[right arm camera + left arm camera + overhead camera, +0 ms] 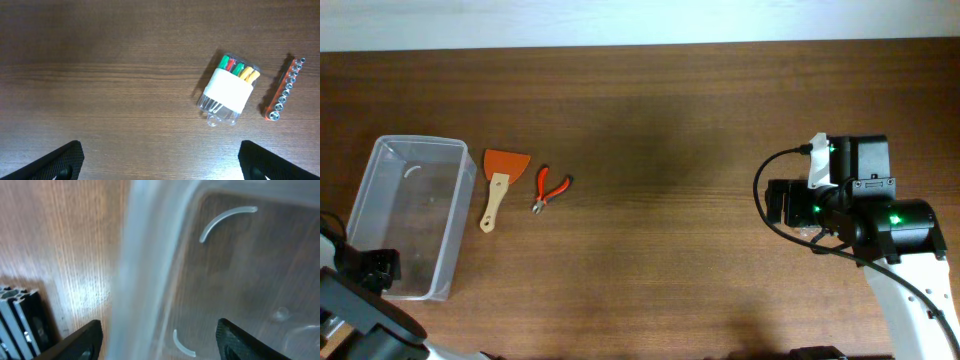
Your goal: Pack container
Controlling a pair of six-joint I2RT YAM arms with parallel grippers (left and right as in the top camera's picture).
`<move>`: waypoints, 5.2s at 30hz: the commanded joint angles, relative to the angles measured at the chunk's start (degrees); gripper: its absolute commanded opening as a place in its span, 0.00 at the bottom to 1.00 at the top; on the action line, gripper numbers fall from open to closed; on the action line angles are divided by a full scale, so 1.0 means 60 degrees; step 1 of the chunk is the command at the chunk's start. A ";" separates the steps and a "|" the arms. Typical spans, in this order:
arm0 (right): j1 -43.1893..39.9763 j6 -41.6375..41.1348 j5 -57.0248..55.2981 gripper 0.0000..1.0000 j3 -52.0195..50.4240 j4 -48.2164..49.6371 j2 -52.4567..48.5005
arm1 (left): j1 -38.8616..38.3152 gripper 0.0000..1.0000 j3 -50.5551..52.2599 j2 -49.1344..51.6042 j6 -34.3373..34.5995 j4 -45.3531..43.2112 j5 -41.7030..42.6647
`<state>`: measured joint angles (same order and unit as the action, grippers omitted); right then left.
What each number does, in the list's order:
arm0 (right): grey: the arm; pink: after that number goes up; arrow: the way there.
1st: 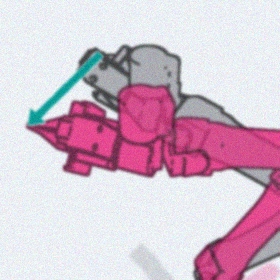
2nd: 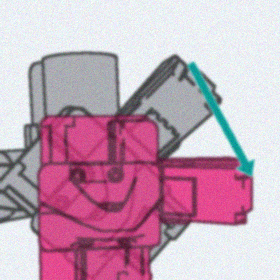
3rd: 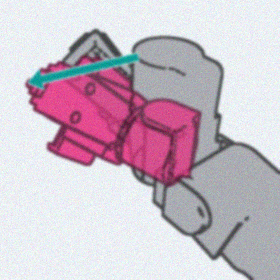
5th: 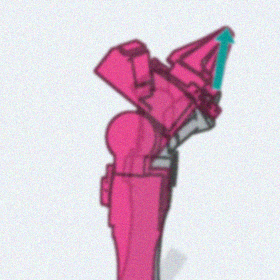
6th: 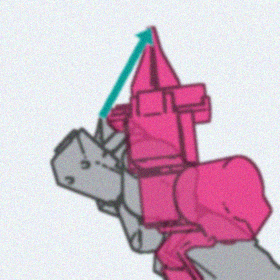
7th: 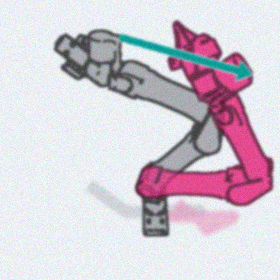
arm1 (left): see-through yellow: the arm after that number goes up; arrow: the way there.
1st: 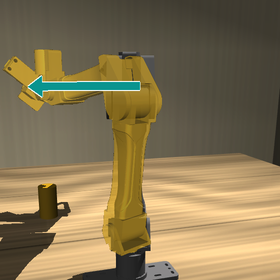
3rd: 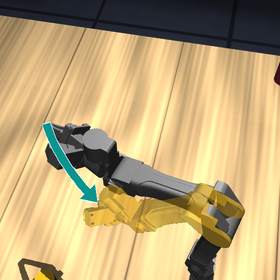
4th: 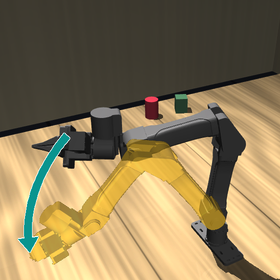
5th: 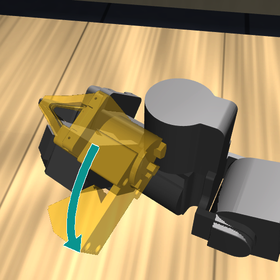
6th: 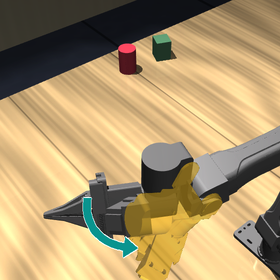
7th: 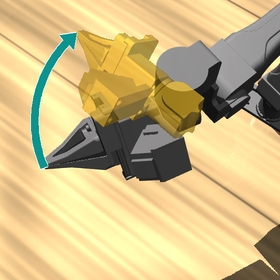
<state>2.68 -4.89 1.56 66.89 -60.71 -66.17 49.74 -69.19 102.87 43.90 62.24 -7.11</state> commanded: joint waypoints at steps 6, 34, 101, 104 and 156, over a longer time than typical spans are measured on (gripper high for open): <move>-0.0029 0.0029 0.0055 0.99 0.0259 0.0007 0.0018 | 0.0047 0.73 0.0022 0.0084 -0.0943 -0.0401 -0.0291; -0.0029 0.0029 0.0051 0.99 0.0259 0.0076 -0.0160 | -0.0266 0.06 0.0018 0.0084 -0.1075 -0.0597 0.1137; -0.0029 -0.0004 -0.0670 0.99 0.0259 0.0219 -0.0160 | -1.1122 0.02 -0.3402 0.2051 -0.5967 -0.0696 0.0896; -0.0029 -0.0004 -0.0670 0.99 0.0259 0.0219 -0.0160 | -1.1122 0.02 -0.3402 0.2178 -0.5967 -0.0331 0.0896; -0.0011 -0.0040 0.1537 0.04 0.0266 -0.0495 -0.0255 | -1.0429 0.27 -0.6714 -0.0452 -0.5176 0.1698 -0.1712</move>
<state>2.68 -3.90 6.52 66.98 -63.46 -67.02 -15.38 -107.70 106.52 12.47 72.23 -14.28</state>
